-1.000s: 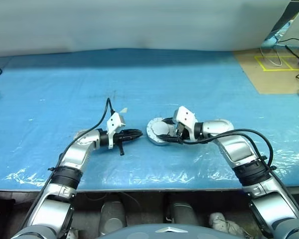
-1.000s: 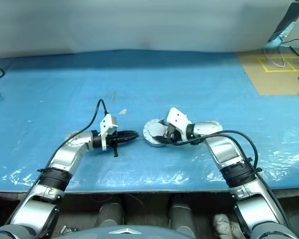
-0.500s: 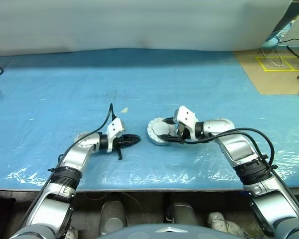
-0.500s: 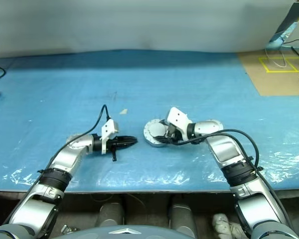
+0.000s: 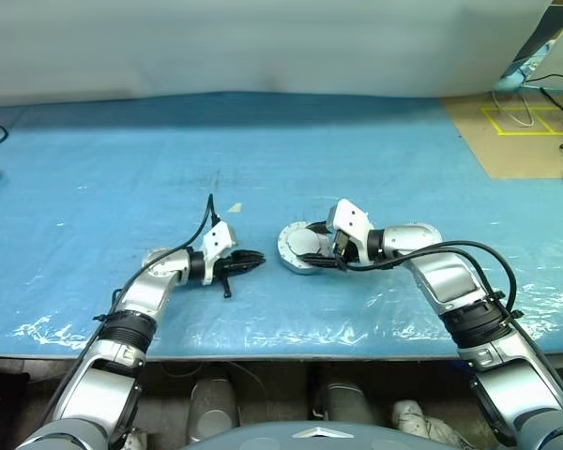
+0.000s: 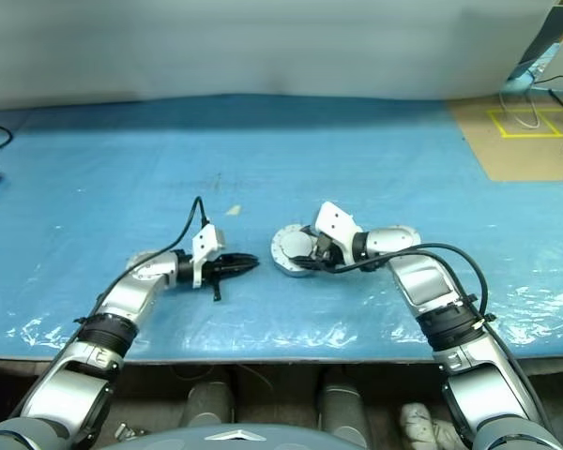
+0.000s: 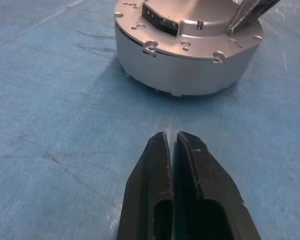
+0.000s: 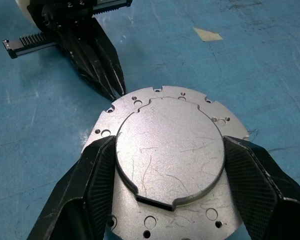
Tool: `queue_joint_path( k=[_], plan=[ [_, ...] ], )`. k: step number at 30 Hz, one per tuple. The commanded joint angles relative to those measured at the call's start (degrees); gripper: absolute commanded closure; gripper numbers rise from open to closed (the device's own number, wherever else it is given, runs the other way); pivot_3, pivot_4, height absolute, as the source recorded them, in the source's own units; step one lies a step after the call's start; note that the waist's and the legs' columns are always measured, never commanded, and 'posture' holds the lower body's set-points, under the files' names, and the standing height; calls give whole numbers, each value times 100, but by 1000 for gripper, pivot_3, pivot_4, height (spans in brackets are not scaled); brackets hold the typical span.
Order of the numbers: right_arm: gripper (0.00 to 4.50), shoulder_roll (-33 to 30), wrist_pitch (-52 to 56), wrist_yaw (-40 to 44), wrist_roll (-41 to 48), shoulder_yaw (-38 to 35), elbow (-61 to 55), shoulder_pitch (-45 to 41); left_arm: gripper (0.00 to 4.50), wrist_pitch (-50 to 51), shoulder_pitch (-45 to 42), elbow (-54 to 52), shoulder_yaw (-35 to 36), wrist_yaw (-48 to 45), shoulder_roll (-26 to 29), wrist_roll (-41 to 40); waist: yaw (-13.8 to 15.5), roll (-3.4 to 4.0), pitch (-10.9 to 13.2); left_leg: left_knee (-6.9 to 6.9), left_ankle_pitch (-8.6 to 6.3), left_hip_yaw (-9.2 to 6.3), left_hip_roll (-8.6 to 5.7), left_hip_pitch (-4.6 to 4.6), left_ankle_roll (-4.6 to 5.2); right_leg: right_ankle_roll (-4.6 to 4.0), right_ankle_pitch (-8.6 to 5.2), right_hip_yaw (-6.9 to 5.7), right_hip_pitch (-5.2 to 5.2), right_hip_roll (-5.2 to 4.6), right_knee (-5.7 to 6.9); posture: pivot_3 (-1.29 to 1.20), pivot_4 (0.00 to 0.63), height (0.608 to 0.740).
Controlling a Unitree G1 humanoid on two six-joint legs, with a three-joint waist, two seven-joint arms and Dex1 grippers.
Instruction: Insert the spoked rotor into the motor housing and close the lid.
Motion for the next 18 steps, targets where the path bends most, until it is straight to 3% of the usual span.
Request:
queue_joint_path(
  k=[1, 18],
  plan=[
    [1533, -199, 204, -86, -387, 198, 416, 208, 4133, -205, 7, 133, 85, 20, -76, -76, 0, -1, -1, 0, 0, 0, 0, 0, 0, 0, 0, 0, 0, 0, 0, 0, 150, 740],
    [1533, -213, 232, -75, -356, 197, 309, 202, 4133, -56, -322, -96, 171, 22, 102, -95, 3, 0, -2, 0, 0, -1, 1, 0, 0, 0, 0, -2, 0, 0, 0, 0, 150, 740]
  ],
)
